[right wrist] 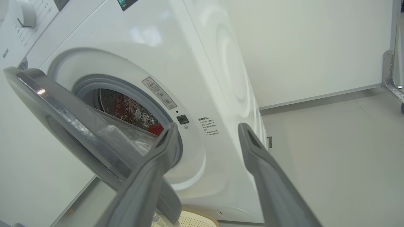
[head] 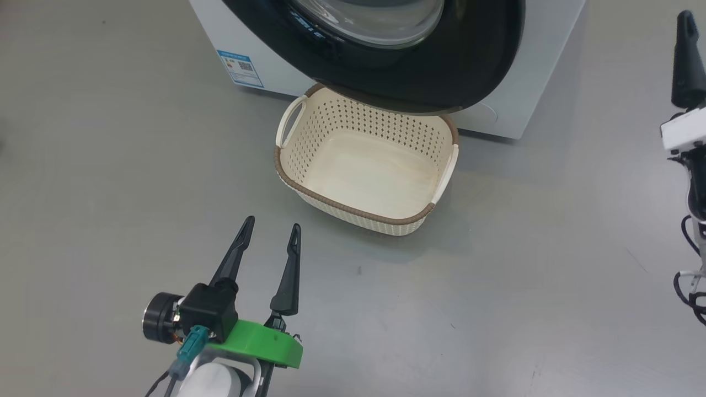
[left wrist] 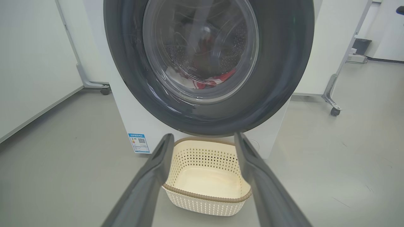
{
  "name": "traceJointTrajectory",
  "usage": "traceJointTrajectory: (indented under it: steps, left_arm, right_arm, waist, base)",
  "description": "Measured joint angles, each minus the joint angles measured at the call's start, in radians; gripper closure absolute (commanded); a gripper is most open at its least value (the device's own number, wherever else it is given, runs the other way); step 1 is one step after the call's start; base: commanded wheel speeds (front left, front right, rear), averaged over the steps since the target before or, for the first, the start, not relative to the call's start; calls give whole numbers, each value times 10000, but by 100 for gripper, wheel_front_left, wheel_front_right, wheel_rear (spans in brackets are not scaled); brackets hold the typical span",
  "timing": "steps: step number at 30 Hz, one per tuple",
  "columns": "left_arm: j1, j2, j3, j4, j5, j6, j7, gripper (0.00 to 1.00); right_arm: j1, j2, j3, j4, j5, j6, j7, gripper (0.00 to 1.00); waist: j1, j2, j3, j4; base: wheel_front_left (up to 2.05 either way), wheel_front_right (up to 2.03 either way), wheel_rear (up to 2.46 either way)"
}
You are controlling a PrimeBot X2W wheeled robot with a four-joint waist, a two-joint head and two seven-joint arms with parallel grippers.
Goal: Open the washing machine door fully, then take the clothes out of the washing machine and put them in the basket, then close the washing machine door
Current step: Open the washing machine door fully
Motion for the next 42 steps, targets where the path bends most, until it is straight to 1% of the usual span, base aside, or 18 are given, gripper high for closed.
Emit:
traceJointTrajectory:
  steps: [2, 3, 4, 5, 8, 12, 15, 17, 21, 23, 25, 29, 32, 37, 42]
  left_arm:
    - [-143, 2, -98, -12, -40, 0, 0, 0]
    - [-205, 2, -176, -27, -44, 0, 0, 0]
    - [-256, -2, -245, -48, -54, 0, 0, 0]
    - [-297, -4, -284, -77, -92, 0, 0, 0]
    - [-353, -2, -307, -161, -236, 0, 0, 0]
    - [-428, -2, -433, -249, -305, 0, 0, 0]
    - [-524, -4, -535, -324, -445, 0, 0, 0]
    - [-555, -4, -619, -328, -497, 0, 0, 0]
    - [-572, -4, -759, -341, -573, 0, 0, 0]
    - [-618, -6, -821, -359, -619, 0, 0, 0]
    - [-701, -6, -853, -364, -677, 0, 0, 0]
    - [-743, -8, -918, -370, -803, 0, 0, 0]
    - [-751, -10, -932, -374, -849, 0, 0, 0]
    - [-751, -10, -920, -374, -849, 0, 0, 0]
    - [-751, -12, -924, -370, -851, 0, 0, 0]
  right_arm:
    - [-313, 19, -163, 178, 286, 0, 198, 0]
    - [-457, 46, -257, 253, 495, 0, 330, 16]
    - [-593, 86, -334, 314, 696, 2, 454, 63]
    - [-738, 134, -387, 385, 915, 8, 604, 100]
    - [-1226, 458, -522, 600, 1714, 46, 1127, 100]
    - [-1820, 851, -802, 938, 2832, -4, 1944, 100]
    - [-2306, 895, -980, 1198, 3358, -215, 2510, 100]
    - [-2571, 884, -1141, 1386, 3695, -278, 2861, 100]
    - [-3021, 909, -1398, 1680, 4380, -581, 3542, 100]
    - [-3256, 897, -1450, 1812, 4585, -725, 3852, 100]
    - [-3547, 838, -1473, 2061, 4696, -955, 4215, 100]
    - [-3861, 876, -1722, 2339, 5227, -1122, 4675, 100]
    - [-4137, 1039, -1923, 2529, 5614, -1258, 4916, 100]
    - [-4265, 1269, -2017, 2844, 6052, -1312, 5334, 100]
    - [-4454, 1260, -1988, 3149, 6205, -1459, 5816, 100]
  waist:
    - [0, 0, 82, 107]
    - [0, 0, 120, 166]
    - [0, 0, 158, 225]
    - [0, 0, 197, 284]
    - [0, 0, 333, 448]
    - [0, 0, 549, 634]
    - [0, 0, 729, 763]
    - [0, 0, 838, 864]
    - [0, 0, 1031, 1081]
    - [0, 0, 1117, 1194]
    - [0, 0, 1225, 1349]
    - [0, 0, 1333, 1536]
    - [0, 0, 1392, 1652]
    - [0, 0, 1433, 1740]
    - [0, 0, 1453, 1803]
  base:
    - [0, 0, 0]
    - [0, 0, 0]
    - [0, 0, 0]
    - [0, 0, 0]
    - [0, 0, 0]
    - [0, 0, 0]
    - [0, 0, 0]
    - [0, 0, 0]
    - [0, 0, 0]
    - [0, 0, 0]
    - [0, 0, 0]
    - [0, 0, 0]
    - [0, 0, 0]
    - [0, 0, 0]
    - [0, 0, 0]
